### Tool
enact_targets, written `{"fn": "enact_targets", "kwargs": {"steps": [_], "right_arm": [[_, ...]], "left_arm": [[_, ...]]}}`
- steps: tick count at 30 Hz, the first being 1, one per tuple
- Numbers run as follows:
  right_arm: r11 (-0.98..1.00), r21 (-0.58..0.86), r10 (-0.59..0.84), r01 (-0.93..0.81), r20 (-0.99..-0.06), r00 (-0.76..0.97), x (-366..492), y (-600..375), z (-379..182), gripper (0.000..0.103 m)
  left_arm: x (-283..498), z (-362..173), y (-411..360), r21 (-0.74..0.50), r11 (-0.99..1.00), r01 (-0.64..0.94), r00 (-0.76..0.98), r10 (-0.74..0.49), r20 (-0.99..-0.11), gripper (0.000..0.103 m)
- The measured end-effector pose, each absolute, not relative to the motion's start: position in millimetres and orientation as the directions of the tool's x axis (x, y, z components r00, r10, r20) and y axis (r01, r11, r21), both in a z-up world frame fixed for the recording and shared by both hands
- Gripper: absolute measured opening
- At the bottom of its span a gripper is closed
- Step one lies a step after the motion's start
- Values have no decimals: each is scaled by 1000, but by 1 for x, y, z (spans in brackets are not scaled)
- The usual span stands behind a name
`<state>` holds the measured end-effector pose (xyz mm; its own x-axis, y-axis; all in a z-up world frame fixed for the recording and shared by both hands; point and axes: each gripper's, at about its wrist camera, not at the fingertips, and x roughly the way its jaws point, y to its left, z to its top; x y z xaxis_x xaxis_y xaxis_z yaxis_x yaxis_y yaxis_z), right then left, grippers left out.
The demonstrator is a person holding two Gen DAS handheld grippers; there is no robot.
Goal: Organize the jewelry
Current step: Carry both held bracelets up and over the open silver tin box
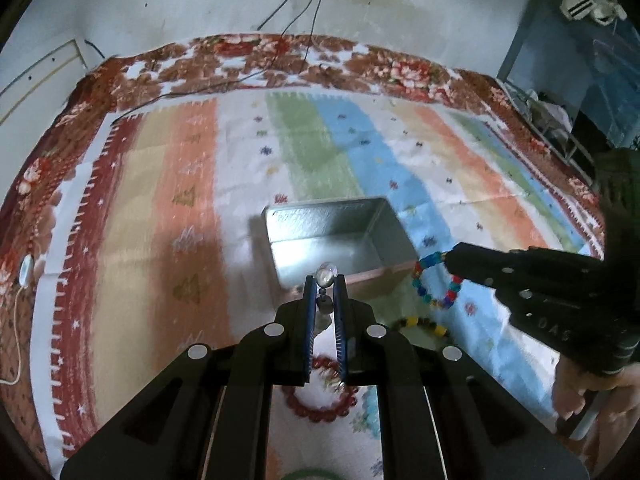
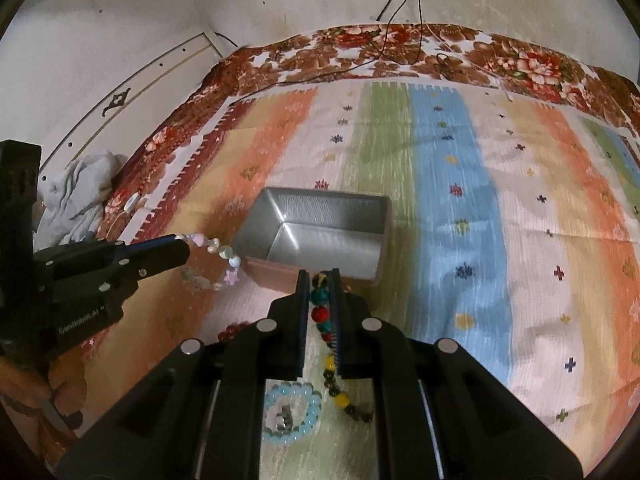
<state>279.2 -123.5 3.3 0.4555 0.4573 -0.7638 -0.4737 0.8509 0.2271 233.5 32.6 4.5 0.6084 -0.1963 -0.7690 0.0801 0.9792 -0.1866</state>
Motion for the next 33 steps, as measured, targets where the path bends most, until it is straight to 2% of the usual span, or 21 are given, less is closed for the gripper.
{"fn": "enact_targets", "kwargs": {"steps": [19, 33], "right_arm": [[834, 242, 485, -496, -749, 451, 320, -109, 14, 11], [844, 252, 471, -473, -772, 428, 339, -111, -1, 11]], "left_arm": [[280, 10, 21, -208, 974, 93, 620, -220, -753, 8], [296, -6, 15, -192, 975, 111, 581, -221, -783, 8]]}}
